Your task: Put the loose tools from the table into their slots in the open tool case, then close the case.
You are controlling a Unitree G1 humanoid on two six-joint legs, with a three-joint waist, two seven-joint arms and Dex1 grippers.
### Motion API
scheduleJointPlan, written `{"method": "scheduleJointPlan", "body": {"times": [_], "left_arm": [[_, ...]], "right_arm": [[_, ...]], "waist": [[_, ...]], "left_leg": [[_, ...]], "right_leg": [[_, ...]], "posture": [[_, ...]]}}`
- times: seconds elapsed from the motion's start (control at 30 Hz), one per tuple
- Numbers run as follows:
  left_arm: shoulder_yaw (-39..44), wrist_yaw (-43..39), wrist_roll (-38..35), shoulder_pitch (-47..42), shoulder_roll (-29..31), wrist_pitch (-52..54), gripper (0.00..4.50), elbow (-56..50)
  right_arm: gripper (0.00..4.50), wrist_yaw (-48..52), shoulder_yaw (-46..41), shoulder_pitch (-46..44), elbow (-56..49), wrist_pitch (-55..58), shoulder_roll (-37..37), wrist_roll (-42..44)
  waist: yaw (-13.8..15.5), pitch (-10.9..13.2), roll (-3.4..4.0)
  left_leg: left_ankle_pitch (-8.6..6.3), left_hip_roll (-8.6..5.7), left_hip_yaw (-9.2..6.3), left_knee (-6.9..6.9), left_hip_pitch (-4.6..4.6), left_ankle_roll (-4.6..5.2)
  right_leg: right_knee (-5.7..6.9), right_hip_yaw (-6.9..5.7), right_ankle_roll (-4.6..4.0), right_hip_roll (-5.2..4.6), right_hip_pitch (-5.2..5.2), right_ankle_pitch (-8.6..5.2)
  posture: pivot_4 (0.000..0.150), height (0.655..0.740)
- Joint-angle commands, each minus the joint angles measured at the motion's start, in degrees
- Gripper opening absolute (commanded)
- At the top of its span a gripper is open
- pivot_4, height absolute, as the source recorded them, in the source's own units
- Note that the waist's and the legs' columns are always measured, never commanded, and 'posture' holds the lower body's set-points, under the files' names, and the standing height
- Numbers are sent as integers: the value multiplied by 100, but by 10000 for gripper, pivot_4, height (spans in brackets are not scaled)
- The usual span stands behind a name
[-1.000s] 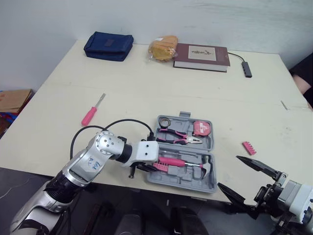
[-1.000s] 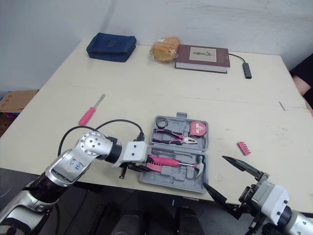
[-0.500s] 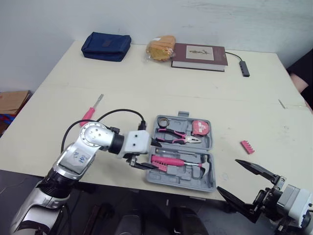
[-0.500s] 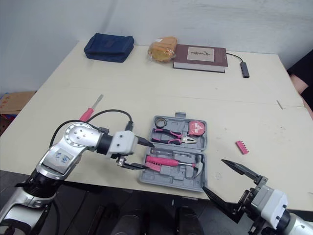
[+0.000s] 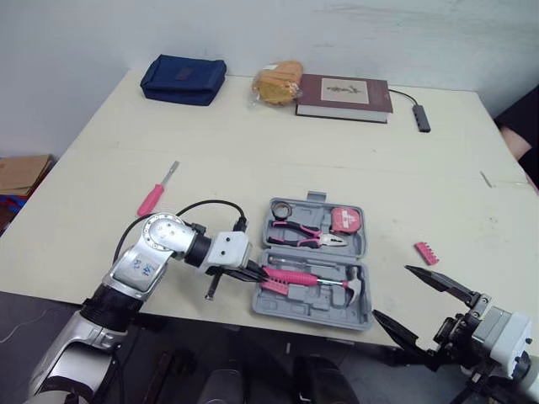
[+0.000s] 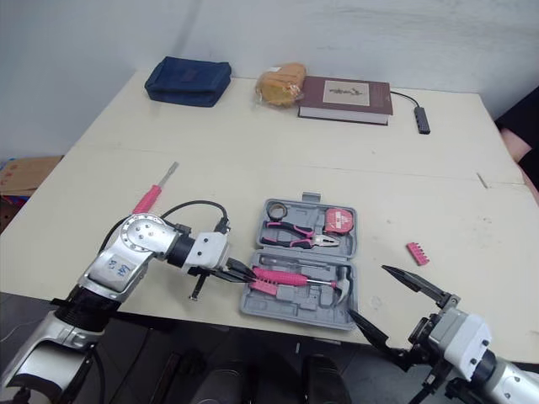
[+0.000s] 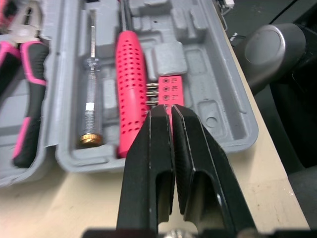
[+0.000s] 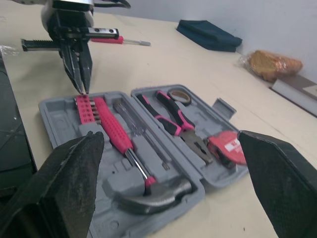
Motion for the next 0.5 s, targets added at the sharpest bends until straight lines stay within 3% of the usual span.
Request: {"method": "scheduleJointPlan", "body": {"times": [0.03,0.4,0.5], "left_arm": [[-88,66,208,-14,-33,-208,950,43],[-731,236,976,1,40,725,950,91],[-978,261,1163,87,38,855,950,118]], "right_arm": [[45000,118,-57,130,125,-383,109,39],[45000,255,20,343,421,-915,240,16],[45000,200,47,298,417,-904,228,0]], "waist": [[3,0,0],[2,-17,19],[3,-40,38]], "left_leg": [[0,0,1,0,1,1],[-5,2,-2,-9,35,7],[-6,2,-3,-17,92,8]], "right_leg": [[2,1,0,0,0,0],[-12,3,-2,1,70,-2],[-19,4,-5,-4,97,-5]], "posture": [[1500,7400],[1500,7400],[1500,7400]]}}
